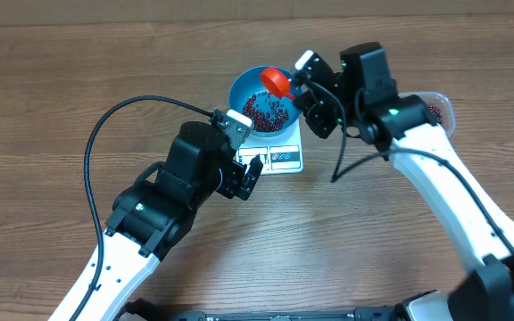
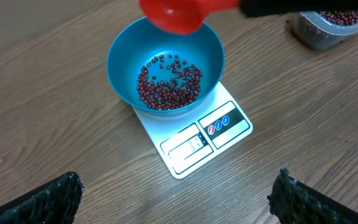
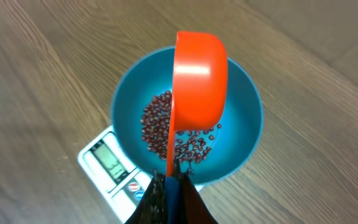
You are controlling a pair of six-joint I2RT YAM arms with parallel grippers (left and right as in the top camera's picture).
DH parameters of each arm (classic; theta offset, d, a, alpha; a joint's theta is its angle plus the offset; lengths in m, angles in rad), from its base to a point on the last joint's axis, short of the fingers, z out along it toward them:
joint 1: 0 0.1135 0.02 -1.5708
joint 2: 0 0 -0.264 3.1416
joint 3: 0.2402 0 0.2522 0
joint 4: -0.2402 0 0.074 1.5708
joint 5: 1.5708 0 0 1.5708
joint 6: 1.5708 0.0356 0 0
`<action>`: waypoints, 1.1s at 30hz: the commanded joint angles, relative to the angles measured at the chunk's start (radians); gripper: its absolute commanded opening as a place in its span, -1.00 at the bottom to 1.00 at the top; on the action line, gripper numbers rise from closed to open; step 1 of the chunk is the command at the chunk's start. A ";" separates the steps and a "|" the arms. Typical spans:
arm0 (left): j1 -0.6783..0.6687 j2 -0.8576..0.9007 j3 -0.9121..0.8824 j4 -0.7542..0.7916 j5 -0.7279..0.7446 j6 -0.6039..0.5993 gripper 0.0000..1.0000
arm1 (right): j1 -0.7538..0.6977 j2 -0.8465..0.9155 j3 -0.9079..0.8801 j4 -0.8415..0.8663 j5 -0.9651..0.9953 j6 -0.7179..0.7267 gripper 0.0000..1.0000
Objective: Scoop item into bowl and weigh 150g on scale
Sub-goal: 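Move the empty scoop back right to the bean container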
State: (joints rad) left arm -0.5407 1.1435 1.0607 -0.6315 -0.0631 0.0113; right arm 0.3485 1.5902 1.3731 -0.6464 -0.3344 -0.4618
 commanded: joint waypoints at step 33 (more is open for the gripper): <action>0.004 0.002 -0.003 0.001 0.002 0.019 1.00 | -0.597 -0.040 0.027 -0.303 0.171 0.296 -0.93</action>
State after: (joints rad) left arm -0.5407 1.1435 1.0607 -0.6315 -0.0631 0.0113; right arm -0.2481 1.5131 1.3746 -0.9470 -0.2005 -0.1879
